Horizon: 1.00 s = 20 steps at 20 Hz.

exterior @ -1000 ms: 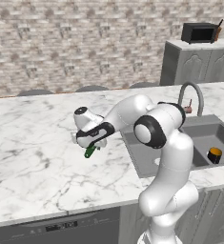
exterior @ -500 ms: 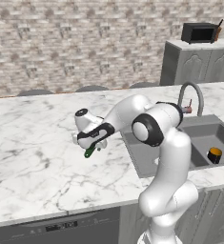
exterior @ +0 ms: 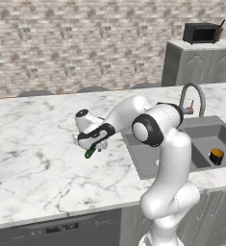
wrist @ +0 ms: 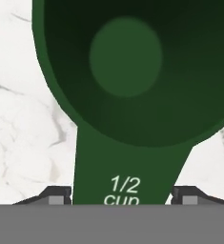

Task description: Move any existing items from the left basin to the right basin for drying. Then move the measuring cup from the counter to the left basin of the sink for washing.

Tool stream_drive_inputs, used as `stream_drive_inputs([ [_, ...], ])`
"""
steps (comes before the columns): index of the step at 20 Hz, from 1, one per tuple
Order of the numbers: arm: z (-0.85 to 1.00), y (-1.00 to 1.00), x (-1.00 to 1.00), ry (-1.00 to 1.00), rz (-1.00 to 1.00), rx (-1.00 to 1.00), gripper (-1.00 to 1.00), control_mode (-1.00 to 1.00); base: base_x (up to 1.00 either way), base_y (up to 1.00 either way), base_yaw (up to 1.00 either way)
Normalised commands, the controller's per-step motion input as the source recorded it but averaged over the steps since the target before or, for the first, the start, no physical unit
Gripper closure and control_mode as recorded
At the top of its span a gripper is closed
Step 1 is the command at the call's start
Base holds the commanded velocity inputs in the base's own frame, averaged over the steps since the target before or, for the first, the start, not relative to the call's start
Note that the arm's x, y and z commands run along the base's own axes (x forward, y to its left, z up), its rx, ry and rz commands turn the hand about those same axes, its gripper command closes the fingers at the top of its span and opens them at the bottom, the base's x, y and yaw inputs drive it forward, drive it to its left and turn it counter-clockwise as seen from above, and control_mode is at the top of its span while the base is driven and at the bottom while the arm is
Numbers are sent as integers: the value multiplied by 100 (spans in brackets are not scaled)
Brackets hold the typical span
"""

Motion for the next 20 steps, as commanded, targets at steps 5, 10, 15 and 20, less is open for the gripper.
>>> stream_drive_inputs([
  [5,-3,0,0,0,0,0,100,-100,0,0,0],
  [10,0,-3,0,0,-1,0,100,-100,0,0,0],
  [15,7,-26,0,0,-9,0,100,-100,0,0,0],
  [20,9,-33,0,0,-12,0,100,-100,0,0,0],
])
